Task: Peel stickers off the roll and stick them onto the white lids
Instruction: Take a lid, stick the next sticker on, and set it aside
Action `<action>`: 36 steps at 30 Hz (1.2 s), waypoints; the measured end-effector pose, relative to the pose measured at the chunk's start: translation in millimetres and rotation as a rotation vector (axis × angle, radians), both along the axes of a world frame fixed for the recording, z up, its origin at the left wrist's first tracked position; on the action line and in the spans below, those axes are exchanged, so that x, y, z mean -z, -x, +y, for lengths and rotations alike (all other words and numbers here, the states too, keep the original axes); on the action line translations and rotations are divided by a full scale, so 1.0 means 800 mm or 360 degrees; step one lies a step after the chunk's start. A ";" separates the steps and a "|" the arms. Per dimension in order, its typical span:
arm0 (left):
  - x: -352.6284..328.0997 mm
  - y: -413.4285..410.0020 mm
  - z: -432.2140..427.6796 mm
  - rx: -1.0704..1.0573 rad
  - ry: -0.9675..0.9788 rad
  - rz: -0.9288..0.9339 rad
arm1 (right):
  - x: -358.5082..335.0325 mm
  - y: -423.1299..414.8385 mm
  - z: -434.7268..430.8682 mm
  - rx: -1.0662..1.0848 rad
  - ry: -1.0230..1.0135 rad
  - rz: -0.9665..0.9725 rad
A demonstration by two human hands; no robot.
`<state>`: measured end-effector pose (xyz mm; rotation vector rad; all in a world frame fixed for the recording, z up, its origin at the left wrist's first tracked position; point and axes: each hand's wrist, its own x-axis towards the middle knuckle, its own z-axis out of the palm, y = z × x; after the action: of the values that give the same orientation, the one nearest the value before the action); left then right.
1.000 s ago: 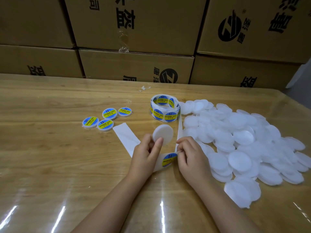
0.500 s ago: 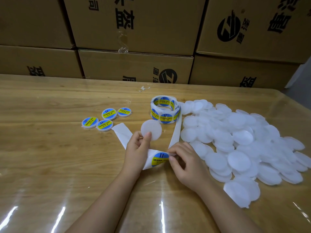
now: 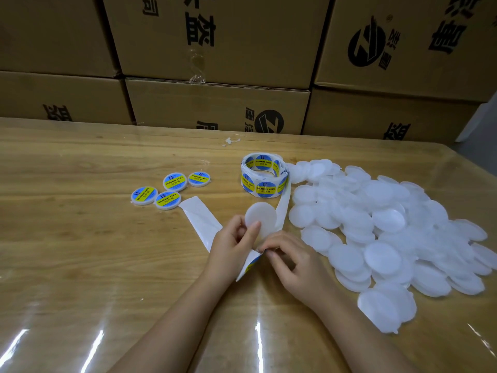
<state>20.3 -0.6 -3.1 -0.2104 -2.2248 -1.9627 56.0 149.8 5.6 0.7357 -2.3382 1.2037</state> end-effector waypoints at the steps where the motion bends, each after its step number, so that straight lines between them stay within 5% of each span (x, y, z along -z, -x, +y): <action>1: 0.001 -0.001 0.000 -0.0006 0.0042 0.0018 | 0.000 0.000 0.000 -0.0014 0.0004 0.0009; 15: 0.005 0.002 0.002 -0.0336 0.0673 0.0063 | -0.003 -0.005 -0.002 -0.0067 -0.0020 0.0105; 22: 0.001 0.000 0.002 -0.0371 0.0743 0.0016 | -0.006 -0.006 -0.004 -0.0117 -0.0150 0.0276; 36: 0.009 0.006 0.002 -0.0461 0.0800 -0.0056 | 0.000 0.004 0.000 0.0237 0.0352 0.0161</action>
<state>15.4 0.7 -10.0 0.0851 -2.5619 -1.2531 52.5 149.9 5.7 0.5244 -2.0958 1.3001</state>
